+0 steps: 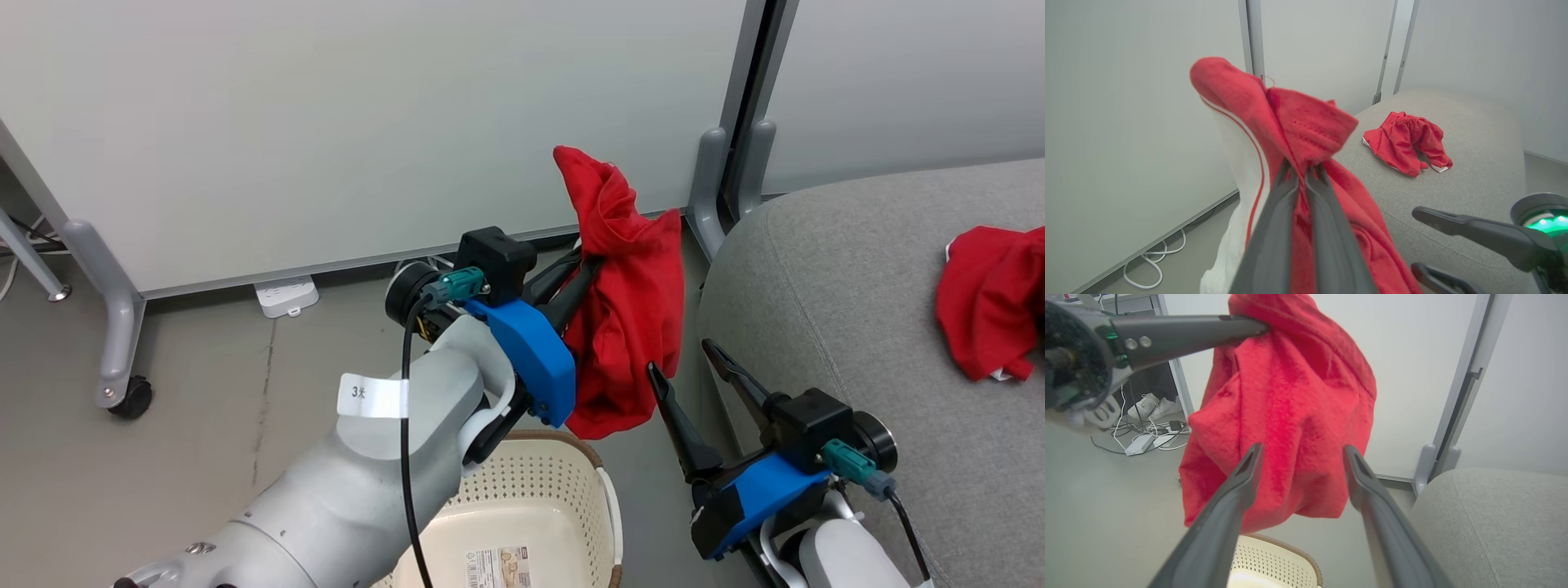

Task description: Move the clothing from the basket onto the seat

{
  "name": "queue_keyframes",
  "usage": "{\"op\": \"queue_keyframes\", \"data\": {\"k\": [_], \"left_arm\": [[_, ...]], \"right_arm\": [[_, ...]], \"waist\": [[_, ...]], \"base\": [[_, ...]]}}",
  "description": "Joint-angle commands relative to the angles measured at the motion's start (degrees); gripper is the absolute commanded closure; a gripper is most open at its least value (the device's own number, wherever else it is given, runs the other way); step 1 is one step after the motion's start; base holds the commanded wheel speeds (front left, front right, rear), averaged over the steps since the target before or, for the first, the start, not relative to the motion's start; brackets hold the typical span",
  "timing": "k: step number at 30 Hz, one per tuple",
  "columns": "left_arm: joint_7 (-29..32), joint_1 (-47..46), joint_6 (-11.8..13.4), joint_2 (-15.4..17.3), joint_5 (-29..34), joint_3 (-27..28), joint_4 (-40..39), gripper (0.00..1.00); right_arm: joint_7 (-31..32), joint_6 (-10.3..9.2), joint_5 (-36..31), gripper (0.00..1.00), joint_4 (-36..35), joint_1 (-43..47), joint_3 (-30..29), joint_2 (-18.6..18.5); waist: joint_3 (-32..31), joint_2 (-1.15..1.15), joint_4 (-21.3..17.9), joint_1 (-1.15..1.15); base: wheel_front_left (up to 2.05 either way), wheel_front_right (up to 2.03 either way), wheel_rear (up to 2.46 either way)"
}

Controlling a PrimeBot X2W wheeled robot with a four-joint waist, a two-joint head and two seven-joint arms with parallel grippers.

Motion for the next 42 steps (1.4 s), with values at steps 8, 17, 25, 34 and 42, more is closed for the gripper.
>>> {"op": "queue_keyframes", "data": {"k": [8, 17, 25, 34, 42], "left_arm": [[-0.3, 0.2, -0.1, 0.1, -0.9, -0.5, 0.9, 1.00], [-0.3, -0.5, -0.1, -0.2, -1.2, -0.7, 0.7, 1.00], [-0.3, -1.0, -0.1, -0.4, -0.8, -0.7, 0.0, 1.00], [-0.3, -1.0, -0.1, -0.5, -1.3, -1.8, -0.5, 1.00], [-0.3, -0.7, -0.1, -0.5, -1.8, -2.1, -0.7, 1.00]], "right_arm": [[1.3, 0.01, 1.0, 0.00, 0.3, 1.1, 2.5, -0.1], [2.9, 0.01, 0.5, 0.00, 4.9, -1.8, 4.9, -0.1], [2.2, 0.01, 0.7, 0.00, 12.0, -8.0, 5.4, -0.1], [-0.9, 0.01, 5.2, 0.00, 21.0, -16.1, 9.7, -0.1], [-2.9, 0.01, 9.4, 0.72, 27.2, -20.5, 14.3, -0.1]], "waist": [[0.3, 0.00, -0.1, 0.01], [1.4, 0.00, 0.3, 0.01], [2.2, 0.00, 0.6, 0.01], [2.4, 0.00, 0.8, 0.01], [1.8, 0.00, 0.7, 0.01]], "base": [[0.00, 0.00, 0.00], [0.00, 0.00, 0.00], [0.00, 0.00, 0.00], [0.00, 0.00, 0.00], [0.00, 0.00, 0.00]]}}
